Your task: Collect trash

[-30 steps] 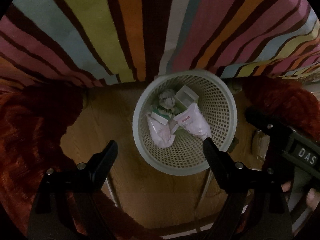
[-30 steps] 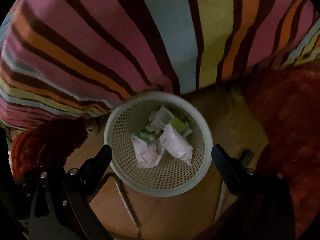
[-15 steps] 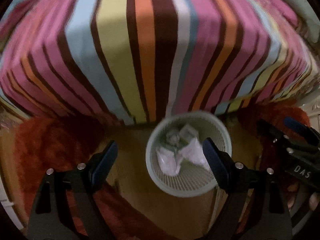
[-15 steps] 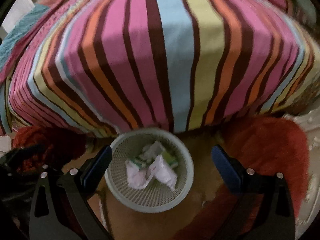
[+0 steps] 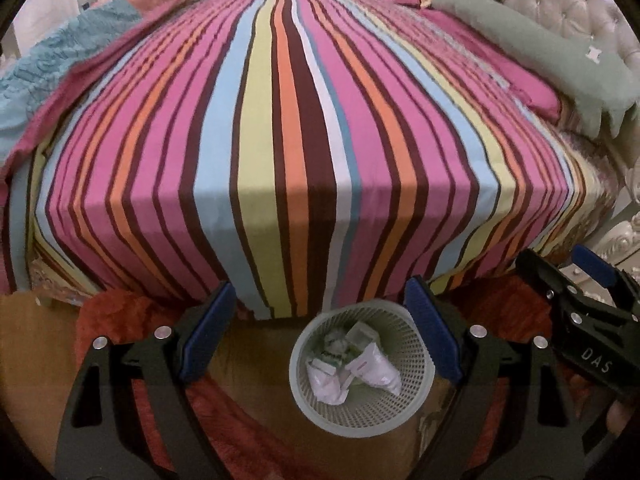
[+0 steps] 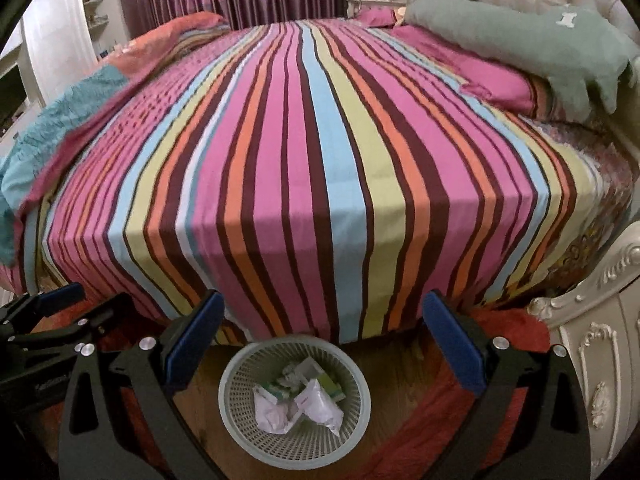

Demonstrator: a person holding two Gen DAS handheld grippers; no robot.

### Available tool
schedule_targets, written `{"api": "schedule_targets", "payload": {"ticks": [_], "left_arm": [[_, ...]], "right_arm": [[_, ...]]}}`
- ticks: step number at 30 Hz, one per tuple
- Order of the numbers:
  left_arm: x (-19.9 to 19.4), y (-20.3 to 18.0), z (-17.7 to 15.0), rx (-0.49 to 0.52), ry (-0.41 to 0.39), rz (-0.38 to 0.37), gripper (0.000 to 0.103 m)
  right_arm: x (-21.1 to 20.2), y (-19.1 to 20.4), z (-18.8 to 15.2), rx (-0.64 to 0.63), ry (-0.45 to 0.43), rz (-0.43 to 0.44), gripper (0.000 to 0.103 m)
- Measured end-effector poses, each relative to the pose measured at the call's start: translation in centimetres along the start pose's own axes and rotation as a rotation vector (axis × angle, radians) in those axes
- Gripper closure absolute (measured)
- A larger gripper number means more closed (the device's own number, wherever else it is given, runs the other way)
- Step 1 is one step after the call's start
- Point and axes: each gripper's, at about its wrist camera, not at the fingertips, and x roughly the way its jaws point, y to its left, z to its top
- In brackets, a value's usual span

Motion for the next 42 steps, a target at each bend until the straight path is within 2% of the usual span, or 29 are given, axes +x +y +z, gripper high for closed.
{"api": "schedule_targets", "payload": {"ticks": [3,12,21,34,42], "left_arm": [[-1.0,0.2,0.3,-0.007,-0.024,-0.004,0.019],[-3.6,0.3,1.1,-0.016,-0.104,-0.008,0.019],[-4.9,-0.2,1.4,0.004,-0.151,0.0,0.019],[-4.9,-0.2,1.5,0.003,-0.148,-0.023,0.019],[-4.5,0.4,1.5,-0.013,-0.132,-0.064,0.019]], "right_arm": [[-1.0,-0.2,0.3,0.013,-0.021,0.01,0.008],[-4.9,-0.2,1.3,-0.004,-0.167,-0.032,0.008],[-6.6,0.3,1.6,-0.037,-0.245,-0.046,0.008],[-6.3,0.3,1.6,-0.033,-0.235,-0.045,0.008],[-6.3,0.3,1.7,-0.031,-0.232,-0.044,0.008]]}}
